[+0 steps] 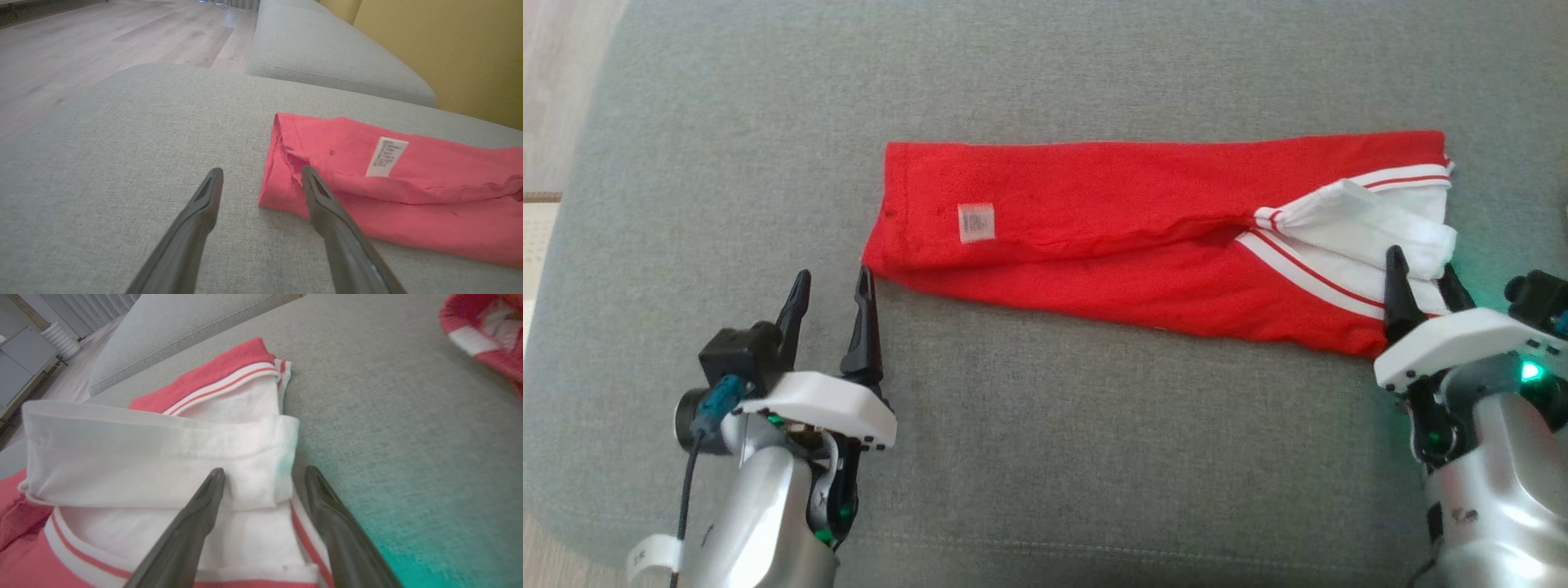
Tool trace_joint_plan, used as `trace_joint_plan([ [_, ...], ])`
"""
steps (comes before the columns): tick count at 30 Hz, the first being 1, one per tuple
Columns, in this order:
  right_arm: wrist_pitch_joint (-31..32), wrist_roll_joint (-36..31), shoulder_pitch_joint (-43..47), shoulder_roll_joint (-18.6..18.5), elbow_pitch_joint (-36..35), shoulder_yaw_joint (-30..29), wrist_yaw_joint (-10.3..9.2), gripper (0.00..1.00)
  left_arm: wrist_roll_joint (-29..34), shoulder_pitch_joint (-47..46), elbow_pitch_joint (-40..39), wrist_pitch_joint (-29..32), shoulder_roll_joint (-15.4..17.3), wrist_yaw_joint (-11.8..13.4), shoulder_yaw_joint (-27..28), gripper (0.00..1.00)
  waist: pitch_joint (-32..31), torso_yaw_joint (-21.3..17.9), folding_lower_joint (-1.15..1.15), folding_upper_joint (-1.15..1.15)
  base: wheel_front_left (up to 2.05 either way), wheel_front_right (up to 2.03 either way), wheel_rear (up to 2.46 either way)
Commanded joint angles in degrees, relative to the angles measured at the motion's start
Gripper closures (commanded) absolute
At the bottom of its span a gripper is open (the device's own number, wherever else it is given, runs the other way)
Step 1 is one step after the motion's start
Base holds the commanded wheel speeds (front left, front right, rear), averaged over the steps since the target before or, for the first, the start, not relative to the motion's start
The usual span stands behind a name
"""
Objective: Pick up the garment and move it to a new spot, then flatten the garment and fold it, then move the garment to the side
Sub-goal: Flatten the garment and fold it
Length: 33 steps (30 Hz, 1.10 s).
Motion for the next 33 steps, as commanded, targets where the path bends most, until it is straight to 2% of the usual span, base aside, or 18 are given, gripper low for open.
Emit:
trace_joint_plan([
  [1,0.25,-0.09,-1.56,0.60,-0.05,1.73,0.37,0.00,0.37,-0.41,-2.01,-0.35,0.47,-0.04,1.65,0.00,-0.05,0.35,0.00,0.00,0.00,0.00,0.00],
  [3,0.32,0.42,-1.69,0.78,1.07,2.77,0.37,0.00,-0.07,-0.17,-2.23,-0.35,0.44,0.08,1.62,0.00,-0.16,0.56,0.00,0.00,0.00,0.00,0.00],
  [4,0.40,0.80,-1.72,0.85,1.58,3.27,0.37,0.35,-0.40,-0.05,-2.38,-0.35,0.43,0.18,1.52,0.00,-0.23,0.59,0.00,0.00,0.00,0.00,0.00],
  [5,0.49,1.09,-1.75,0.88,2.08,3.81,0.37,0.76,-0.62,0.09,-2.51,-0.35,0.43,0.30,1.41,0.00,-0.31,0.60,0.00,0.00,0.00,0.00,0.00],
  [6,0.21,1.66,-1.86,0.77,2.93,4.46,0.37,1.00,-0.94,0.37,-2.74,-0.35,0.42,0.56,1.26,0.00,-0.44,0.53,0.00,0.00,0.00,0.00,0.00],
  [17,-7.07,1.98,-3.76,-2.68,4.69,2.47,0.37,1.00,-1.47,1.83,-3.36,-0.35,0.41,1.60,1.26,0.00,-1.89,-0.60,0.00,0.00,0.00,0.00,0.00],
  [24,-8.61,1.96,-5.30,-5.81,0.41,2.72,0.37,1.00,-2.45,3.32,-3.31,-0.35,0.41,2.03,0.04,0.00,-3.81,-1.51,0.00,0.00,0.00,0.00,0.00],
  [28,-7.28,2.62,-5.66,-5.84,-5.84,6.53,0.37,1.00,-3.06,3.98,-3.18,-0.35,0.40,2.20,-0.86,0.00,-4.67,-1.45,0.00,0.00,0.00,0.00,0.00],
  [33,-3.65,4.95,-4.01,-4.18,-15.24,14.88,0.37,1.00,-3.69,4.34,-3.38,-0.35,0.40,2.28,-2.46,0.00,-5.23,-0.02,0.00,0.00,0.00,0.00,0.00],
])
